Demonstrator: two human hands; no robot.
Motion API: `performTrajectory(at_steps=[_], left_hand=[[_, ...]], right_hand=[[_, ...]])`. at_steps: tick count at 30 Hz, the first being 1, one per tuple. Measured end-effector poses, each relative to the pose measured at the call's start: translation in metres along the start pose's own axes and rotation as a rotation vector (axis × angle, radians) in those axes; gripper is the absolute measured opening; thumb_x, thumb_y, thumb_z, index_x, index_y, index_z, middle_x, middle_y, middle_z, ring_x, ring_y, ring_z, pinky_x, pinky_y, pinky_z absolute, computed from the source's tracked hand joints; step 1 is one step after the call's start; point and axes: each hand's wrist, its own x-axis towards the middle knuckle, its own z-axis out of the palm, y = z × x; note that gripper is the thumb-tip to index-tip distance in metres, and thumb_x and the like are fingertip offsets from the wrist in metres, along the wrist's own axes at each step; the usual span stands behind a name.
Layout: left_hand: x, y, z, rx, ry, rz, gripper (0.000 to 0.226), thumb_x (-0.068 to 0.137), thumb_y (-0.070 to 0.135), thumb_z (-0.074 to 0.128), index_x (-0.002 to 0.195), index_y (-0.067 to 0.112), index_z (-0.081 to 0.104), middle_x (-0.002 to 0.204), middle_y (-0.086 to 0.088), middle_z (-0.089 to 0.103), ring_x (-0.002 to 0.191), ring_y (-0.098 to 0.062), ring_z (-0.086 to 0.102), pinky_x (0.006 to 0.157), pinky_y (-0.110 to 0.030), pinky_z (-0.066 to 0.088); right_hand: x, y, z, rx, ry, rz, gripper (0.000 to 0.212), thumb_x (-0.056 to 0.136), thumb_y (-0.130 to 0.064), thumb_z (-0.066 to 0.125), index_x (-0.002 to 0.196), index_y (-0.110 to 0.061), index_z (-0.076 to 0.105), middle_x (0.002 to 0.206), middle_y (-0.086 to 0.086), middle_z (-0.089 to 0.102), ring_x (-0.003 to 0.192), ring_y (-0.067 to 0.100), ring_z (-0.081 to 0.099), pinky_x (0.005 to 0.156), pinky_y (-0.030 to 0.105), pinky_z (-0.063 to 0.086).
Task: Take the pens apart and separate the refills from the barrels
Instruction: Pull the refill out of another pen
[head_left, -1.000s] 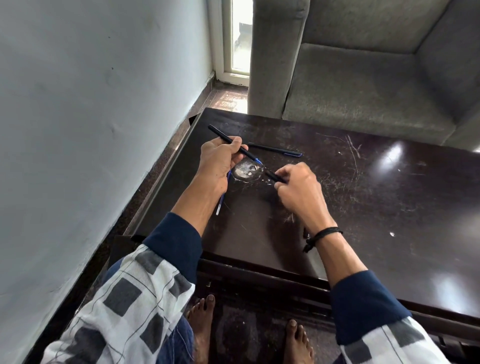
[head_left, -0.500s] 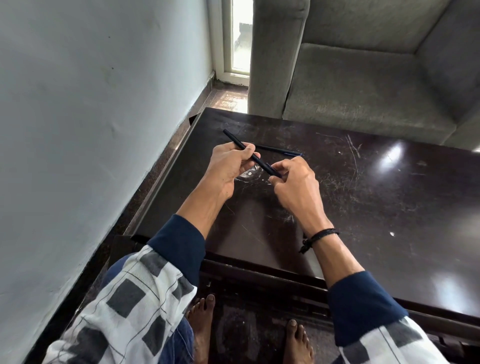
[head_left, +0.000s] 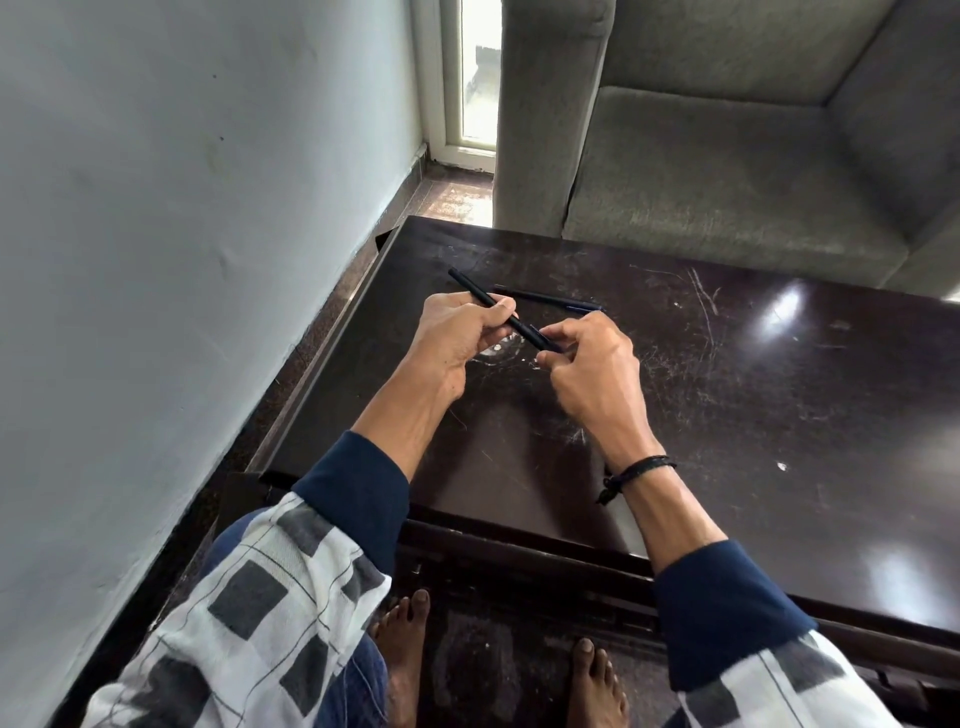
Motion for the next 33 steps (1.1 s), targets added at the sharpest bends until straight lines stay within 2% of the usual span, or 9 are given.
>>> performTrajectory(at_steps=[4,10,14,17,21,24,27,30,33], left_hand=[[0.0,-0.005,0.004,0.002,0.037,0.002,0.002,0.086,0.0,0.075,0.087,-0.001,0.074,0.079,-0.01,0.071,0.075,-0.015,0.068,0.076,-0.023,0.06],[-0.002,-0.012,0.008,-0.009,0.062,-0.006,0.013,0.085,-0.002,0.074,0.074,0.005,0.073,0.066,-0.003,0.07,0.071,-0.016,0.064,0.073,-0.025,0.058],[-0.002,-0.014,0.01,-0.031,0.069,-0.001,0.012,0.086,0.0,0.074,0.075,0.005,0.073,0.066,-0.004,0.069,0.063,-0.013,0.065,0.074,-0.026,0.057],[-0.003,-0.009,0.01,-0.08,0.068,0.032,0.005,0.086,0.0,0.075,0.089,0.002,0.072,0.077,-0.008,0.071,0.064,-0.012,0.068,0.073,-0.024,0.06],[-0.004,-0.004,0.009,-0.157,0.121,0.045,0.053,0.083,0.0,0.079,0.126,0.013,0.05,0.107,-0.014,0.068,0.085,-0.023,0.077,0.076,-0.028,0.062],[-0.001,-0.003,0.007,-0.138,0.164,0.082,0.042,0.088,0.004,0.075,0.123,0.014,0.055,0.114,-0.019,0.067,0.086,-0.024,0.077,0.073,-0.027,0.062],[-0.001,-0.004,0.008,-0.182,0.204,0.122,0.031,0.091,0.002,0.071,0.119,0.009,0.061,0.107,-0.02,0.071,0.086,-0.023,0.077,0.073,-0.027,0.062],[-0.002,-0.007,0.011,-0.227,0.239,0.141,0.037,0.09,0.001,0.072,0.123,0.012,0.057,0.093,-0.015,0.074,0.083,-0.023,0.077,0.077,-0.028,0.062],[-0.001,-0.01,0.012,-0.252,0.259,0.137,0.042,0.09,-0.001,0.072,0.124,0.015,0.055,0.092,-0.016,0.074,0.081,-0.023,0.077,0.079,-0.029,0.062]], right_hand=[[-0.002,-0.001,0.0,-0.041,-0.012,-0.027,0.021,0.093,-0.009,0.07,0.113,-0.014,0.076,0.102,0.002,0.057,0.092,0.023,0.06,0.083,0.041,0.05],[-0.001,0.002,0.002,-0.12,-0.012,-0.073,0.021,0.091,-0.004,0.067,0.111,-0.009,0.075,0.096,0.001,0.051,0.082,0.023,0.054,0.072,0.034,0.04],[0.001,0.004,0.003,-0.109,-0.016,-0.075,0.023,0.091,-0.004,0.068,0.112,-0.011,0.075,0.098,0.002,0.053,0.083,0.025,0.058,0.076,0.039,0.048],[0.006,0.006,0.0,-0.053,0.007,-0.041,0.022,0.092,-0.011,0.069,0.113,-0.018,0.076,0.1,-0.003,0.055,0.088,0.021,0.059,0.078,0.036,0.05],[0.012,0.011,-0.005,0.093,0.041,0.063,0.02,0.088,-0.016,0.076,0.106,-0.023,0.077,0.104,-0.007,0.065,0.096,0.013,0.066,0.088,0.037,0.055],[0.015,0.015,-0.008,0.17,0.036,0.116,0.02,0.085,-0.012,0.079,0.102,-0.022,0.078,0.101,-0.003,0.069,0.091,0.012,0.069,0.089,0.037,0.057],[0.018,0.017,-0.012,0.221,0.04,0.165,0.02,0.085,-0.012,0.08,0.102,-0.022,0.078,0.098,-0.003,0.07,0.09,0.011,0.068,0.086,0.031,0.057],[0.018,0.017,-0.011,0.245,0.062,0.187,0.018,0.083,-0.014,0.082,0.1,-0.021,0.079,0.095,-0.004,0.071,0.09,0.012,0.069,0.085,0.032,0.057],[0.018,0.018,-0.011,0.27,0.076,0.217,0.018,0.081,-0.017,0.084,0.098,-0.021,0.079,0.091,-0.007,0.073,0.087,0.01,0.07,0.085,0.034,0.058]])
